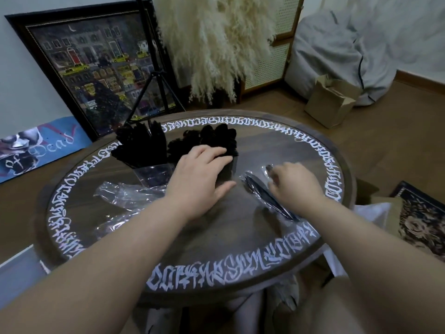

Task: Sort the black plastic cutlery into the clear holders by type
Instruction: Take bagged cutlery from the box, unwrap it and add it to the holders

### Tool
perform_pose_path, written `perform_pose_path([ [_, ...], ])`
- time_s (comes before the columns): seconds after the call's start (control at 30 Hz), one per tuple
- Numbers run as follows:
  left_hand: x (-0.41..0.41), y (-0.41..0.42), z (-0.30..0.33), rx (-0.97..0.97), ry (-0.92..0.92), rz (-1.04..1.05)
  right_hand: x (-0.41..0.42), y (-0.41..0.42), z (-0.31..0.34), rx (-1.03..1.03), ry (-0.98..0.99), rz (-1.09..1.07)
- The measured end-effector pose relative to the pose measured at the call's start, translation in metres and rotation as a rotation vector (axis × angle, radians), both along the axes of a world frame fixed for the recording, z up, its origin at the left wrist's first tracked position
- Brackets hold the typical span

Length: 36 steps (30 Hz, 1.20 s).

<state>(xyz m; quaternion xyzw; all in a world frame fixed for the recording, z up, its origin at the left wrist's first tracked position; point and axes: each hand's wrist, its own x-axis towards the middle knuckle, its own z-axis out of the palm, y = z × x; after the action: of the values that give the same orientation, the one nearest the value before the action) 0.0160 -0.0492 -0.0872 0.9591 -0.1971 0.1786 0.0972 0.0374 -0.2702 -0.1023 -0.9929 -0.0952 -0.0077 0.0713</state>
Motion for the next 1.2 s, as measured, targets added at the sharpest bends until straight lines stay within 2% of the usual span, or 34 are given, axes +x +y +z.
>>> perform_pose_path([
  [0.1,-0.015,-0.011,-0.015,0.003,0.146,0.017,-0.013,-0.007,-0.016,-0.117,0.139,-0.003],
  [0.2,-0.027,-0.016,-0.03,0.036,0.234,0.031,-0.02,-0.01,-0.027,-0.203,0.164,0.018],
  [0.43,-0.043,-0.025,-0.042,0.116,0.3,0.034,-0.037,0.005,-0.04,-0.121,0.087,0.234],
  [0.57,-0.05,-0.024,-0.048,0.176,0.358,0.03,-0.041,0.016,-0.038,0.131,-0.001,0.334],
  [0.73,-0.054,-0.008,-0.037,0.045,0.353,0.102,-0.037,0.024,-0.024,0.353,-0.056,0.297],
  [0.87,-0.06,0.012,-0.032,-0.043,0.353,0.162,-0.032,0.029,0.007,0.624,0.2,0.051],
  [1.03,-0.067,0.027,-0.027,-0.09,0.311,0.177,-0.032,0.048,0.004,1.012,0.453,-0.223],
  [1.13,-0.071,0.034,-0.027,-0.094,0.318,0.169,-0.04,0.06,-0.009,1.146,0.531,-0.229],
  [1.2,-0.071,0.039,-0.028,-0.079,0.311,0.175,-0.042,0.064,-0.015,1.089,0.484,-0.178],
])
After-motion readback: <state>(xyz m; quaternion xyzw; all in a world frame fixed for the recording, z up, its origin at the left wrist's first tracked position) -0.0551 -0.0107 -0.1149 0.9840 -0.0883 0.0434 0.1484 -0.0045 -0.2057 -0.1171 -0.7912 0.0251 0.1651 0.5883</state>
